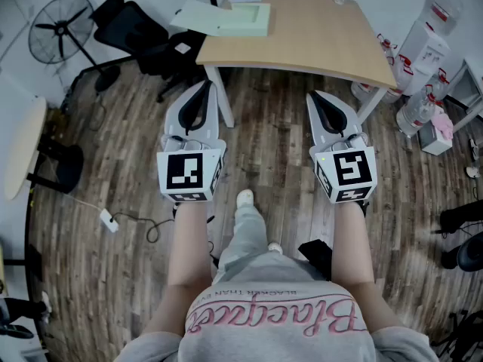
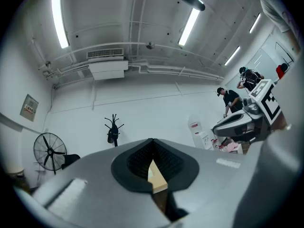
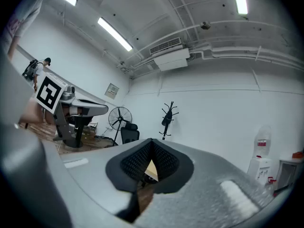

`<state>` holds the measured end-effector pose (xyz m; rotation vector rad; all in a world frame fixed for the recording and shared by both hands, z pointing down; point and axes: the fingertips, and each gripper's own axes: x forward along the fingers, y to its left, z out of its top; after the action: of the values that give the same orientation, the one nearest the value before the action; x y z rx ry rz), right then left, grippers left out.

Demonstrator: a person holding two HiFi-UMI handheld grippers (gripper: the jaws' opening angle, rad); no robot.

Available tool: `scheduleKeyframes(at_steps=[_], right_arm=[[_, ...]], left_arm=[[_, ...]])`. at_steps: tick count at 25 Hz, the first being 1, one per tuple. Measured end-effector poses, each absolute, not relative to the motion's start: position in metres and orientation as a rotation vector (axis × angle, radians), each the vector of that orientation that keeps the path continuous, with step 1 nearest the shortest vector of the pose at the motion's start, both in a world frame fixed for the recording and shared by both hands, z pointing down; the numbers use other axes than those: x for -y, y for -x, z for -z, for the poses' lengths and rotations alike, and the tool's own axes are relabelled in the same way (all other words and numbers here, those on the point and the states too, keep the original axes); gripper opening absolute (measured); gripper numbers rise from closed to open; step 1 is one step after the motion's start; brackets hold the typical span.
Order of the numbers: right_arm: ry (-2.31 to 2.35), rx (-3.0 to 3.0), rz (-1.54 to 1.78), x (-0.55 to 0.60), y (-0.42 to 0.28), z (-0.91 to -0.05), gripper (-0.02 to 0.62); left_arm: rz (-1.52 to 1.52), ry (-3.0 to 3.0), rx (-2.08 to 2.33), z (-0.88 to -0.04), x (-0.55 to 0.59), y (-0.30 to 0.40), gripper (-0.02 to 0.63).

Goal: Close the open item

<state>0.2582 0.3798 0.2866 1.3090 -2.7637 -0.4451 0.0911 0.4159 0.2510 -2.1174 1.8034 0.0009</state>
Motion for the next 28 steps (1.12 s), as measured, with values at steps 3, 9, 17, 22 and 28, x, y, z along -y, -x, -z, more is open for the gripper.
scheduleKeyframes(at_steps=[3,9,17,22,28], right_arm=[[-1.330,2.776,0.435,-0.370,-0.259,-0.285,0.002],[-1.313,2.782,0.430,-0.337,-0.249,-0.283,0.002],[-1.281,2.813,0.415,-0.269,-0.215,-0.278,0.002],[-1.253,2.798,0.431,-0.219,-0.183,-0.275,0.002],[-1.239,2.771,0.464,-0.159,-0.143,-0.272,0.003]], left_arm=[[-0.003,2.129,-1.799,-0.254,-0.404,-0.088,0.000],[0.000,2.136,-1.807,-0.254,-0.368,-0.077,0.000],[-0.027,2.135,-1.875,-0.256,-0.298,-0.033,0.000],[-0.060,2.136,-1.911,-0.256,-0.248,0.003,0.000],[-0.049,2.127,-1.936,-0.256,-0.186,0.051,0.000]])
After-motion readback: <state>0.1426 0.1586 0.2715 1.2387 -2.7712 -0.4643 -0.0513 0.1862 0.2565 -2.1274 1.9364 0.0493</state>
